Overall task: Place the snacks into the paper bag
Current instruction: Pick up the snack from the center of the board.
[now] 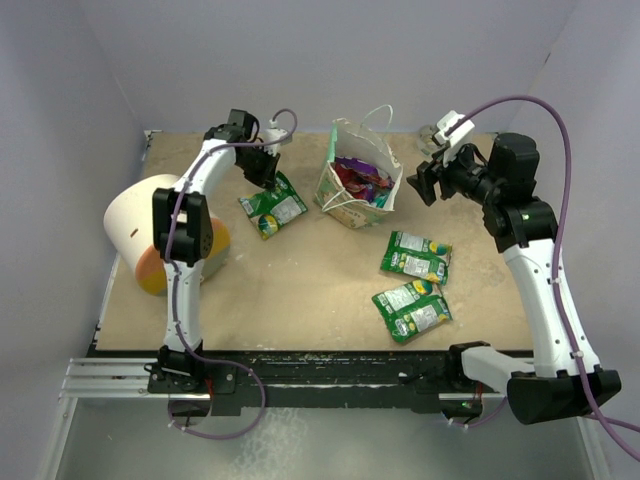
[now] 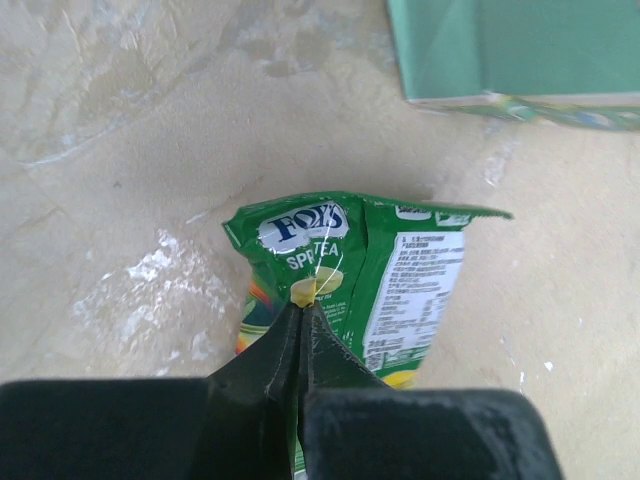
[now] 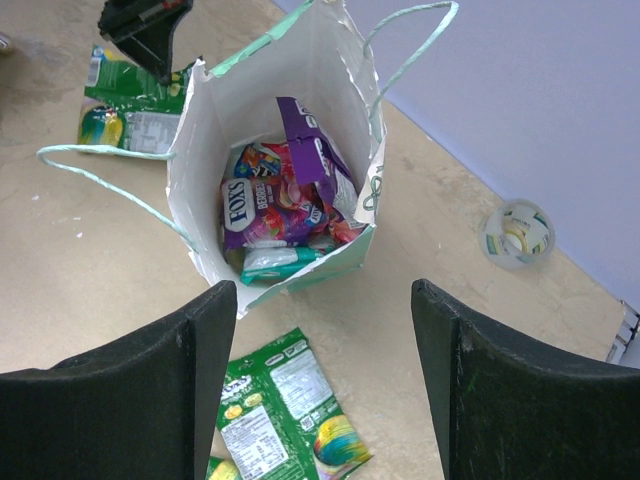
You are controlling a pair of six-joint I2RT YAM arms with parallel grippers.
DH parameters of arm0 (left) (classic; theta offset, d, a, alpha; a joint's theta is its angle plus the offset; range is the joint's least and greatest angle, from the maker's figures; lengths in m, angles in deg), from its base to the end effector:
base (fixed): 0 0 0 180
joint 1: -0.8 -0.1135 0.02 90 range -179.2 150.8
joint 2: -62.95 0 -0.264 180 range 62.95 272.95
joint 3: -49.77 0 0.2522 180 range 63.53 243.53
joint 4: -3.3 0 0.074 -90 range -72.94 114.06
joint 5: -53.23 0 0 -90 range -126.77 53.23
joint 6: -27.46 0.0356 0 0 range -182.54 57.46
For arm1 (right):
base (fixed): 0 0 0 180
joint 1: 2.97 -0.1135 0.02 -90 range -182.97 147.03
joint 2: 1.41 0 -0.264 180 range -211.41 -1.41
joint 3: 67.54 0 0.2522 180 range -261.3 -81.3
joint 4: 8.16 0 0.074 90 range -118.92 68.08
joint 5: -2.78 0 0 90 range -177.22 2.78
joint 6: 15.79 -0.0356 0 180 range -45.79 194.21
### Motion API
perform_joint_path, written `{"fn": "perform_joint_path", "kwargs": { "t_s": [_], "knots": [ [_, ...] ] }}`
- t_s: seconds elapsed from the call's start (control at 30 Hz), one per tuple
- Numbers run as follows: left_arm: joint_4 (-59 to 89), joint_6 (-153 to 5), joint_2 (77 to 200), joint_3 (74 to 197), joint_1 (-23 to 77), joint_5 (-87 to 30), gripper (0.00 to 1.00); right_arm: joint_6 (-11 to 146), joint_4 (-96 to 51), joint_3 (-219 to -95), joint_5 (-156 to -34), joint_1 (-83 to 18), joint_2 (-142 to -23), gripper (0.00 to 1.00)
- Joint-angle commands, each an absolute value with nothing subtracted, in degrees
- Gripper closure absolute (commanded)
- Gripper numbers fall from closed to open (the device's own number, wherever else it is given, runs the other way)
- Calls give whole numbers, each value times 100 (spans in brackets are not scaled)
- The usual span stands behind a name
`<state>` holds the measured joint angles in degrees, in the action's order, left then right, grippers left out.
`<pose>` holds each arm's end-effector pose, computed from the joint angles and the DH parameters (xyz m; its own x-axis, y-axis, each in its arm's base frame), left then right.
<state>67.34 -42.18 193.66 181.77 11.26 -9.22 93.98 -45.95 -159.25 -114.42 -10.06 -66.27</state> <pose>0.4815 -0.1056 0.2254 -0.6912 0.4413 -0.5723 0.6503 0.7252 -0.2262 0.2328 0.0454 0.4463 0.0105 -0.3018 -0.9533 -0.5861 0.7705 -0.2505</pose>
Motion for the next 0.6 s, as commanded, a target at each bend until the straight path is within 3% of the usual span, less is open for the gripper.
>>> {"fn": "perform_joint_path", "kwargs": {
  "t_s": [0.0,0.33,0.57],
  "knots": [
    [6208,-3869,18170,17689,1082,-539,100,9255,-4371,-15985,-11929,-982,-6648,27],
    [5954,-3980,16875,17029,1082,-437,100,9109,-4191,-16339,-12914,-1065,-7101,32],
    [5848,-4202,16032,17053,1082,-393,100,9478,-4139,-17213,-12810,-1793,-7876,33]
  ]
}}
